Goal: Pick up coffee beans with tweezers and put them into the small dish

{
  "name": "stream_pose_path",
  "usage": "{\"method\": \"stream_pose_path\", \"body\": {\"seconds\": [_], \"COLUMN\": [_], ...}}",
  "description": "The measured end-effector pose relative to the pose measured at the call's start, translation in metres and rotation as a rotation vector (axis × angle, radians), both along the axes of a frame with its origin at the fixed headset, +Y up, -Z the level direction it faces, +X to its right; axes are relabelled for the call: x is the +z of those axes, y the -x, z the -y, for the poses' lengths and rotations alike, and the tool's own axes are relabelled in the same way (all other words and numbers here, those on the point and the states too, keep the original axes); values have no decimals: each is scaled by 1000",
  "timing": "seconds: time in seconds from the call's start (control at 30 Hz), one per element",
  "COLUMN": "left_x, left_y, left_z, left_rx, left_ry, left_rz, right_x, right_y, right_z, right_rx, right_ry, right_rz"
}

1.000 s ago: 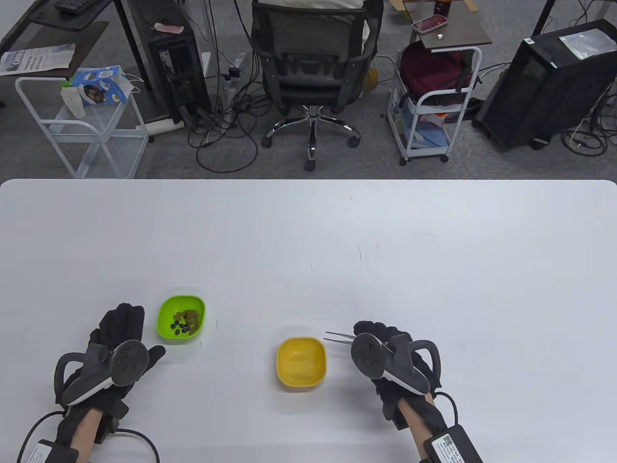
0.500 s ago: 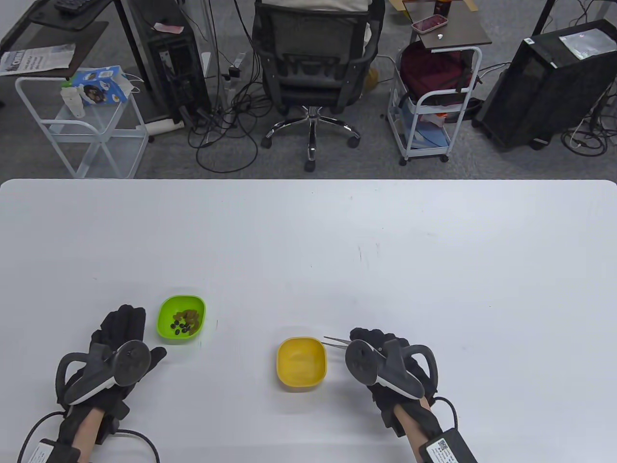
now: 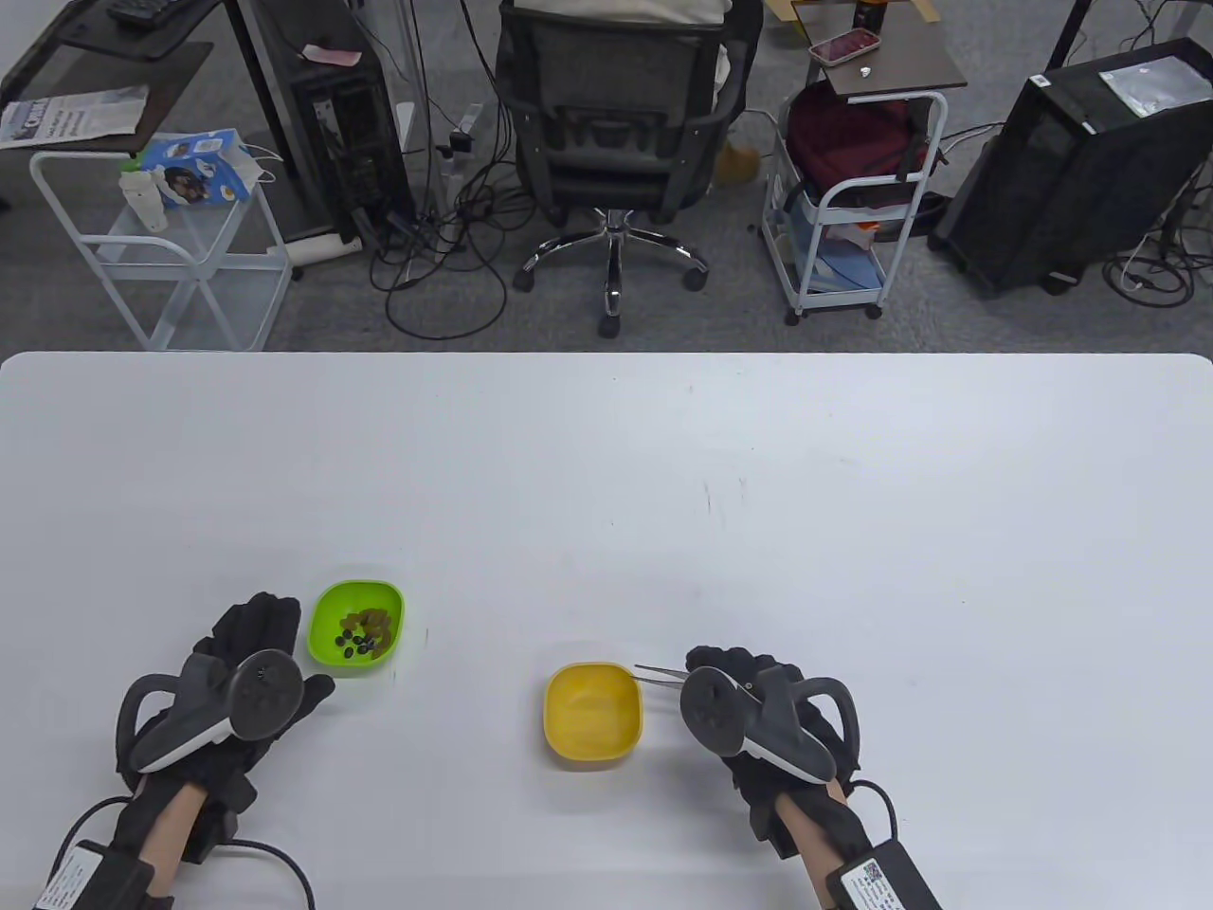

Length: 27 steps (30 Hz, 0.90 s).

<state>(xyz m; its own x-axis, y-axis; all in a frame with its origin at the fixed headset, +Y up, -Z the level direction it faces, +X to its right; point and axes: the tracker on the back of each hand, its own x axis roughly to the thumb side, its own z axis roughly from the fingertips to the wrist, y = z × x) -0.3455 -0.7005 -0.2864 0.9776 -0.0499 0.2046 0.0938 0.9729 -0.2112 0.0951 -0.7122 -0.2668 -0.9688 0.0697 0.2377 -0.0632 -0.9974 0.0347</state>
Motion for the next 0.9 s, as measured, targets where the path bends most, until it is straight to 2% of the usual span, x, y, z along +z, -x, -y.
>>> {"method": "stream_pose_path", "body": {"seconds": [0.23,0.47,0.9], "left_x": [-31,-64,-85], "left_y": [-13,-28,-42], "left_z": [-11,-8,8], "left_rx": [-55,-90,-210], "left_ry": [28,141,248], "left_rz": [49,80,104], "right_x": [0,0,-2], "right_y": [0,-1,-2], "right_z": [1,1,3], "right_rx": [0,0,2], "right_ry": [1,6,17], "right_rz": [-4,-1,-9]}}
